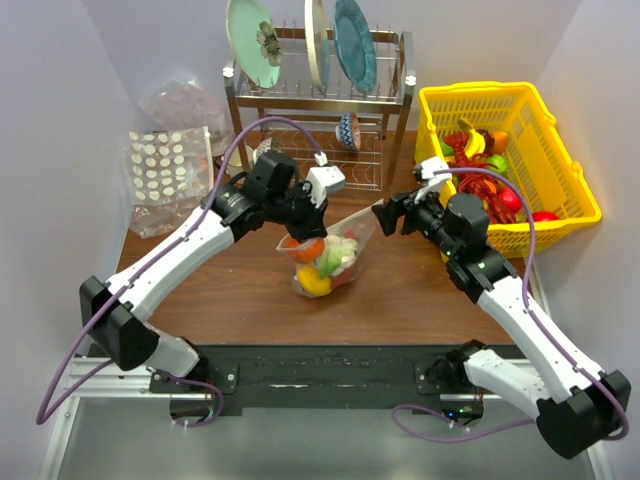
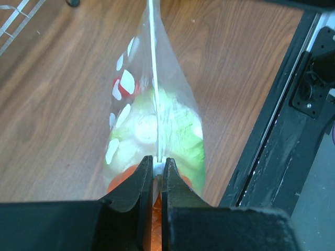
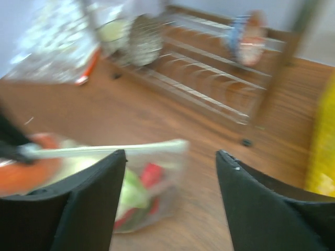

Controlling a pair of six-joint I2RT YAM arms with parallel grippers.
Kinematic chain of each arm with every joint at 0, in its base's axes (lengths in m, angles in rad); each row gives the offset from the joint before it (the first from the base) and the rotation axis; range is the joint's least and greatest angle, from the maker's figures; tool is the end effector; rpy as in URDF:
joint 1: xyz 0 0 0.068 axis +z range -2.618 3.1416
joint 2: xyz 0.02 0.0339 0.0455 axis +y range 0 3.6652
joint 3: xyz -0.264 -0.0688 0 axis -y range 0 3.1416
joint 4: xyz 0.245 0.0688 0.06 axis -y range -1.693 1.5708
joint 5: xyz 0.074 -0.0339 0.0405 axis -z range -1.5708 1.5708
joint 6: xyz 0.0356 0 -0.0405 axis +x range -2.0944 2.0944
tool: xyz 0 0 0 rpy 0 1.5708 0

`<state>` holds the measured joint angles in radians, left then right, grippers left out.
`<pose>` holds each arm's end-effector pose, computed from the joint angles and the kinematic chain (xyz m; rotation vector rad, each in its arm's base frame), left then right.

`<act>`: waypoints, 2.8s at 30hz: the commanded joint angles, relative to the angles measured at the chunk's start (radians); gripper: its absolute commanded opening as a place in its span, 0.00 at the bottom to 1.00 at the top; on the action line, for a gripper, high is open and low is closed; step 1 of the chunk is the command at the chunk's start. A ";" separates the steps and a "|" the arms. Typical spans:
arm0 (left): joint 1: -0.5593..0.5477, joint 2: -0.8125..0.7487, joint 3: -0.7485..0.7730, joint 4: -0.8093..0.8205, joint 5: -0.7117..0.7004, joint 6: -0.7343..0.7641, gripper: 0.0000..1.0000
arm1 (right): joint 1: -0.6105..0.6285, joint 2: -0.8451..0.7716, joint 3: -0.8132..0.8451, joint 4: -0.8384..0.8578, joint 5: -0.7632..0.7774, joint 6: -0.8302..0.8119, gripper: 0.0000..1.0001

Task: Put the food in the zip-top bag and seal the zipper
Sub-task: Zip the zipper food storage bag at the center of the board.

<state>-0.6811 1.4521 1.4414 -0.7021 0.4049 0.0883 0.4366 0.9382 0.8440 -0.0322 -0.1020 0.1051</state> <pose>0.2360 -0.2093 0.3632 1.0738 2.0712 -0.7663 0.1997 0.0972 0.3493 -0.3599 1.6827 0.4897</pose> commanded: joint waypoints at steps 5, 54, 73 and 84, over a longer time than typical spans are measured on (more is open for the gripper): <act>0.003 -0.012 -0.013 0.073 0.057 0.028 0.00 | 0.027 0.048 0.055 -0.001 -0.470 -0.194 0.75; -0.101 -0.182 -0.041 0.061 0.124 0.169 0.00 | 0.156 0.257 0.279 -0.456 -0.765 -0.651 0.01; 0.127 -0.381 -0.145 0.096 -0.072 -0.162 0.57 | 0.156 0.183 0.141 -0.239 -0.683 -0.470 0.00; 0.127 -0.535 -0.375 0.081 -0.008 -0.064 0.60 | 0.157 0.197 0.136 -0.224 -0.691 -0.467 0.00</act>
<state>-0.5526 0.9600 1.0912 -0.6342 0.3569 -0.0227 0.5892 1.1511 0.9646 -0.3408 -0.7723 -0.3767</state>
